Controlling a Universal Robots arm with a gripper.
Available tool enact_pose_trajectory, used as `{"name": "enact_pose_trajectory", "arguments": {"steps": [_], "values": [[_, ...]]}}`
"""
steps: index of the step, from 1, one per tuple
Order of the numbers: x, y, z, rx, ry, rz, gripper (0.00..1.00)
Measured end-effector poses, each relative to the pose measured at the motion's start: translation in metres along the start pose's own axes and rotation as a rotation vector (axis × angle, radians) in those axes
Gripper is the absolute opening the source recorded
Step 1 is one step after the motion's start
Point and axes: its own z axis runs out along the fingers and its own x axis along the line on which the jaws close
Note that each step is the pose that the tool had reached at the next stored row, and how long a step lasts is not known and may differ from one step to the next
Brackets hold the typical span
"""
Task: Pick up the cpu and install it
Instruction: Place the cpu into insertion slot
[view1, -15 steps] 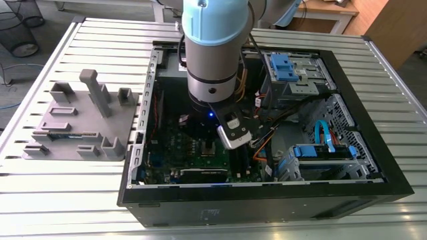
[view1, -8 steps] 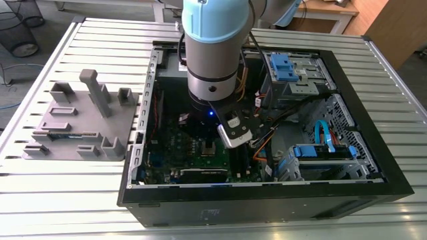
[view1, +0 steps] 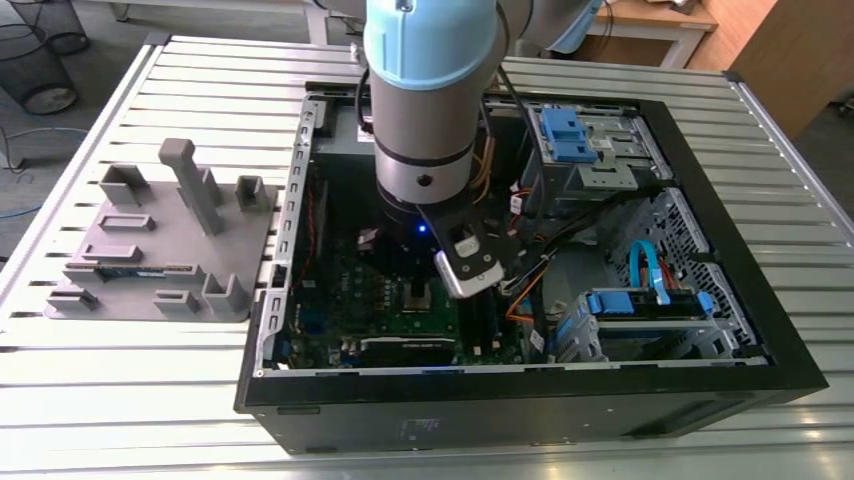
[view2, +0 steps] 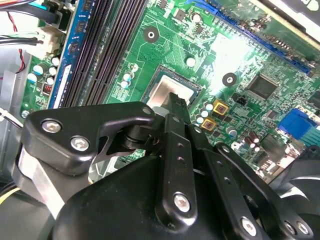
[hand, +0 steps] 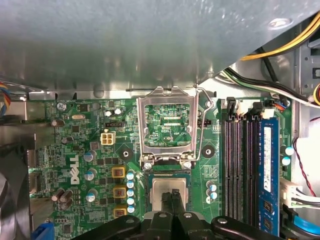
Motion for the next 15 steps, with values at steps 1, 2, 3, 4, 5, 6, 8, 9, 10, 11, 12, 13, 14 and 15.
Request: {"name": "enact_pose_trajectory", "arguments": {"steps": [1, 2, 3, 4, 5, 6, 8, 9, 10, 11, 12, 13, 14, 15], "values": [[0.0, 0.0001, 0.0005, 0.0, 0.0, 0.001, 0.11], [0.0, 0.0001, 0.0012, 0.0, 0.0, 0.002, 0.11], [0.0001, 0.0001, 0.0019, 0.0, 0.0, 0.002, 0.11], [0.0001, 0.0001, 0.0025, 0.0001, 0.0, 0.002, 0.11], [0.0002, 0.0001, 0.0028, 0.0002, 0.0001, 0.002, 0.11], [0.0002, 0.0001, 0.0028, 0.0003, 0.0002, 0.002, 0.11], [0.0007, 0.0002, 0.0034, -0.0001, -0.0002, 0.003, 0.11], [0.0011, 0.0002, 0.0036, 0.0, -0.0004, 0.003, 0.11], [0.0012, 0.0002, 0.0039, -0.0001, -0.0006, 0.002, 0.11], [0.0012, 0.0002, 0.0043, -0.0001, -0.0006, 0.002, 0.11], [0.001, 0.0004, 0.0046, -0.0001, -0.0006, 0.002, 0.11], [0.0008, 0.0005, 0.0047, 0.0001, -0.0006, 0.002, 0.11], [0.0006, 0.0007, 0.0051, 0.0001, -0.0006, 0.002, 0.11], [0.0005, 0.0008, 0.0056, -0.0002, -0.0007, 0.002, 0.11]]}}
